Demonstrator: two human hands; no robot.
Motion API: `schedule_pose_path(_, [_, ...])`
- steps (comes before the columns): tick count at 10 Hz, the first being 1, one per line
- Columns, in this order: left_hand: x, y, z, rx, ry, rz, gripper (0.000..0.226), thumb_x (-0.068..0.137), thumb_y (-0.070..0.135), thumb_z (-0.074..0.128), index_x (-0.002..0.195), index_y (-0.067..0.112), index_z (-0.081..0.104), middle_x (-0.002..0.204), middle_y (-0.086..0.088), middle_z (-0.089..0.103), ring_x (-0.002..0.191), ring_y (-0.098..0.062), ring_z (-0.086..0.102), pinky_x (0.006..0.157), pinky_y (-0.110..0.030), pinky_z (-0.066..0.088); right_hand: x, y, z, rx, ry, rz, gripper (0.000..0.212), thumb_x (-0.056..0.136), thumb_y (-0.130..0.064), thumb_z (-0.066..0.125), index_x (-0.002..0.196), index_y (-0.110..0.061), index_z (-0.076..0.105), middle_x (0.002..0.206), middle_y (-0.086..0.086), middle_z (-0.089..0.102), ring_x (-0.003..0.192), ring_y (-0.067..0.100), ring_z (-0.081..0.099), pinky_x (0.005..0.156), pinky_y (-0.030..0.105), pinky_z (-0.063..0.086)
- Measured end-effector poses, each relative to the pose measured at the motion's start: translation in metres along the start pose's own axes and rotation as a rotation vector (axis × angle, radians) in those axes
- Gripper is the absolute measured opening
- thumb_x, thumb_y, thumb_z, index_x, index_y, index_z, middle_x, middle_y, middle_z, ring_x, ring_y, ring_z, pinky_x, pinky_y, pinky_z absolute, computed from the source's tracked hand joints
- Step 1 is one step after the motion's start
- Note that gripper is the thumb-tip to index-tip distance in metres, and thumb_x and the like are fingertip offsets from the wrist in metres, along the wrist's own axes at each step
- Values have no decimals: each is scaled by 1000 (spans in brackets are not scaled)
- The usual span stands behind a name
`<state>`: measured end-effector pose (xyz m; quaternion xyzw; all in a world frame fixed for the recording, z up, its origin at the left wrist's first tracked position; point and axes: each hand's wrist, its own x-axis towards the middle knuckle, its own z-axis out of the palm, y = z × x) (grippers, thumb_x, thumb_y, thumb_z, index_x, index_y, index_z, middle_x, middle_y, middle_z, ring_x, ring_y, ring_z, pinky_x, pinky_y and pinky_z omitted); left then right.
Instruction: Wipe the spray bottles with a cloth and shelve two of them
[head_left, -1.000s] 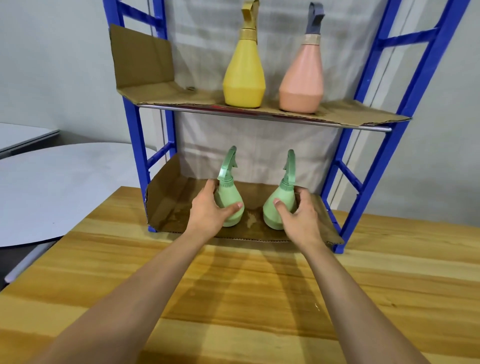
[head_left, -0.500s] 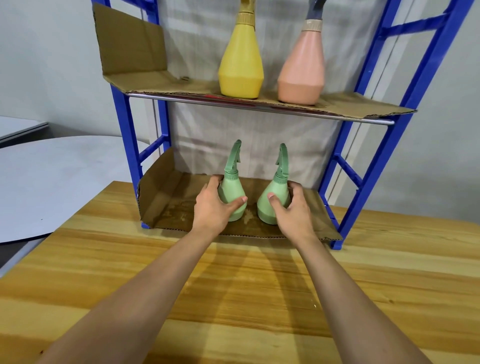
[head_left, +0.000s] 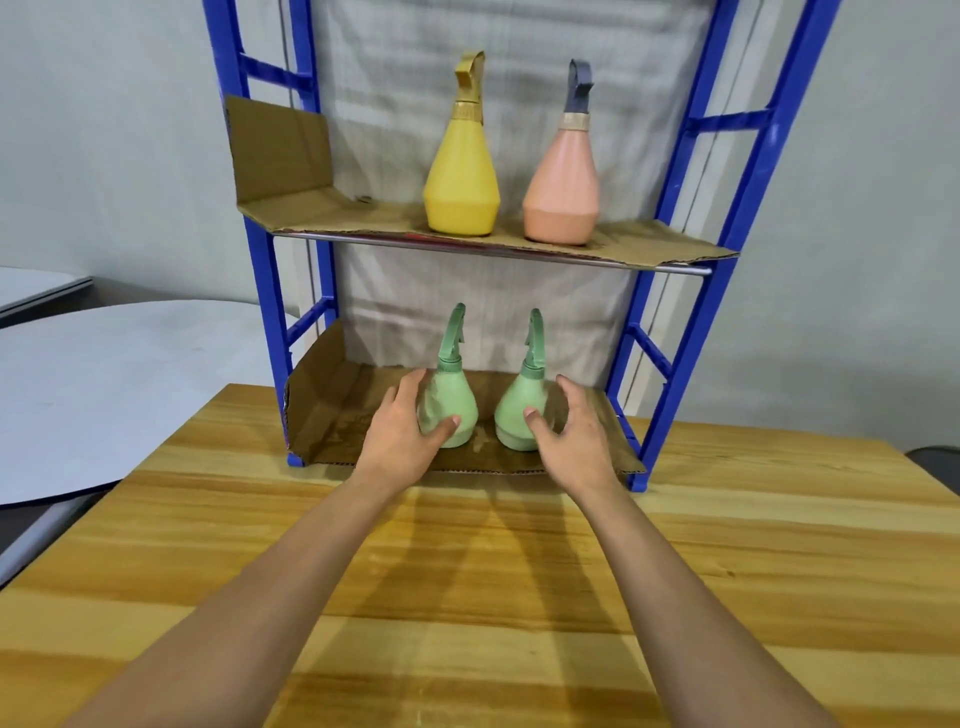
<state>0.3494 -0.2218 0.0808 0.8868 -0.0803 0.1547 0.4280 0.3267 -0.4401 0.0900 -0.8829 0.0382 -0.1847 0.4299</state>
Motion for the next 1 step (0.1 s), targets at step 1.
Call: schedule_pose_path(1, [-25,14,-20,146,-28,77,60,94,40,68,147,26,45,137,-4,55,127,-27,54,104,-42,48,-25,-9,-17,-94,65,-118,60,96,-40,61,150,-30,36,147,0,47,131,18,51,106,35,40])
